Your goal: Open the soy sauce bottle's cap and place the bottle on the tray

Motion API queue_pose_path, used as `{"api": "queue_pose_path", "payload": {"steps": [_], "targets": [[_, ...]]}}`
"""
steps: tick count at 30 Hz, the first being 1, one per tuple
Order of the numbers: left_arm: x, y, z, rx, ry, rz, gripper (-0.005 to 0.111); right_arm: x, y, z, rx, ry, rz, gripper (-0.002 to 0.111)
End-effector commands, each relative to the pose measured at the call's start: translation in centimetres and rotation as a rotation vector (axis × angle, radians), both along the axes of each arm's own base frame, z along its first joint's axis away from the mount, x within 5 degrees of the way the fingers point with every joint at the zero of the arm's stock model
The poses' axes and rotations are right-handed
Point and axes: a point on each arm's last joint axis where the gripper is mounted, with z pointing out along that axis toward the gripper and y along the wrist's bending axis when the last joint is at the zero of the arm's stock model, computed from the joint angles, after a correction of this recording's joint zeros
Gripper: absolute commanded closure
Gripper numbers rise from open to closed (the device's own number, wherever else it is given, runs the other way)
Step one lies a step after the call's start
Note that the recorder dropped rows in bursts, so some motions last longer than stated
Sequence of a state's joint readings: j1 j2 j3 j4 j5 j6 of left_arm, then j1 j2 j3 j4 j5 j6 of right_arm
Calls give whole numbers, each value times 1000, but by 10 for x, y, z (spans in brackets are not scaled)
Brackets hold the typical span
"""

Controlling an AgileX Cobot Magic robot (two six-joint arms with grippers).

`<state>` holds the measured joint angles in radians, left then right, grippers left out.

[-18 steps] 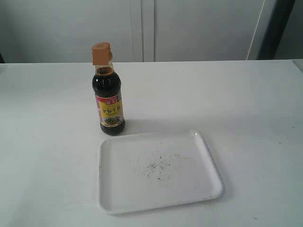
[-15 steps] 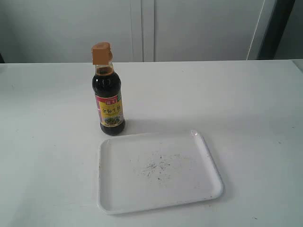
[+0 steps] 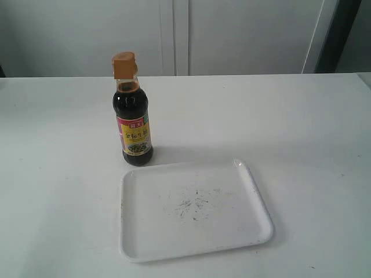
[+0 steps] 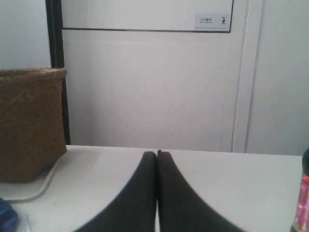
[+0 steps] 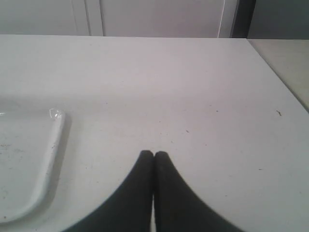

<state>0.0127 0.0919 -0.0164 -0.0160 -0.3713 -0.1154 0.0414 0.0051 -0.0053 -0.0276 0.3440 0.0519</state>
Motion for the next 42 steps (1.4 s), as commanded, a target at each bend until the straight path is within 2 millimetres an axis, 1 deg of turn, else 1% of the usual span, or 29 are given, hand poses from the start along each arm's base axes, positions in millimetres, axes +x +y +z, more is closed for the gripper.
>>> {"api": "queue_pose_path", "payload": {"steps": [1,3,5,7,11,15,17,19,23,24,25,26,27,28,29,31,36,38,39,40,42], "targets": [[10,-2,26,68,-44,-8,107,0,0,-1,-4,-3,-1,108],[17,-3,37,99,-27,-14,107,0,0,-1,-4,-3,-1,108],[25,-3,48,80,-19,-26,107,0,0,-1,-4,-3,-1,108],[35,-5,59,102,-24,-47,107,0,0,-1,-4,-3,-1,108],[57,-14,78,140,-58,-138,107,0,0,-1,-4,-3,-1,108],[83,-21,86,148,-25,-220,107,0,0,-1,-4,-3,-1,108],[100,-24,89,160,2,-260,107,0,0,-1,-4,-3,-1,108],[111,-28,94,171,-11,-307,107,0,0,-1,-4,-3,-1,108],[136,-35,94,179,-15,-400,107,0,0,-1,-4,-3,-1,108],[147,-39,94,174,-12,-443,107,0,0,-1,-4,-3,-1,108],[151,-40,95,166,-8,-464,107,0,0,-1,-4,-3,-1,108],[162,-45,96,154,-2,-525,107,0,0,-1,-4,-3,-1,108],[166,-47,97,154,-6,-553,107,0,0,-1,-4,-3,-1,108],[174,-52,99,141,-30,-626,107,0,0,-1,-4,-3,-1,108],[178,-54,99,134,-33,-653,107,0,0,-1,-4,-3,-1,108],[190,-61,100,123,-61,-771,107,0,0,-1,-4,-3,-1,108],[217,-66,86,101,14,-833,107,0,0,-1,-4,-3,-1,108],[224,-73,85,113,29,-874,98,0,0,-1,-4,-3,-1,108],[226,-79,86,116,26,-897,83,0,0,-1,-4,-3,-1,108],[227,-82,87,118,23,-908,74,0,0,-1,-4,-3,-1,108],[228,-89,90,103,16,-928,45,0,0,-1,-4,-3,-1,108]]}}
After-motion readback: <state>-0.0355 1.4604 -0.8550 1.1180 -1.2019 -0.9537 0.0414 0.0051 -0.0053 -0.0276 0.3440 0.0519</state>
